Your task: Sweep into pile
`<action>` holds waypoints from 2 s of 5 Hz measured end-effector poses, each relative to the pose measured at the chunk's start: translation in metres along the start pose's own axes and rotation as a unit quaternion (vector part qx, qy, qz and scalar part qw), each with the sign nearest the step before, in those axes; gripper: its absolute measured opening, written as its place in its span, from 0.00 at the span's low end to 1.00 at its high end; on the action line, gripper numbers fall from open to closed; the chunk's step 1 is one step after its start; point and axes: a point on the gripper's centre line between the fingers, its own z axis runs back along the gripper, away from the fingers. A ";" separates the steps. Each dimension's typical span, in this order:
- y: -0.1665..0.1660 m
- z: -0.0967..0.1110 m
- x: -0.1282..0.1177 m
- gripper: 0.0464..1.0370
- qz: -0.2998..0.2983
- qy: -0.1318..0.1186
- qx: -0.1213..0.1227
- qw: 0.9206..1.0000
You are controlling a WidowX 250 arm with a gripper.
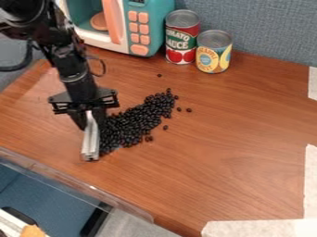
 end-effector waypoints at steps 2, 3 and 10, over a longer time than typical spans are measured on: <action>-0.016 -0.004 0.000 0.31 0.078 0.029 -0.020 0.996; -0.020 -0.005 -0.001 0.31 0.095 0.034 -0.029 0.994; -0.013 0.043 0.025 0.31 -0.048 0.013 -0.019 0.999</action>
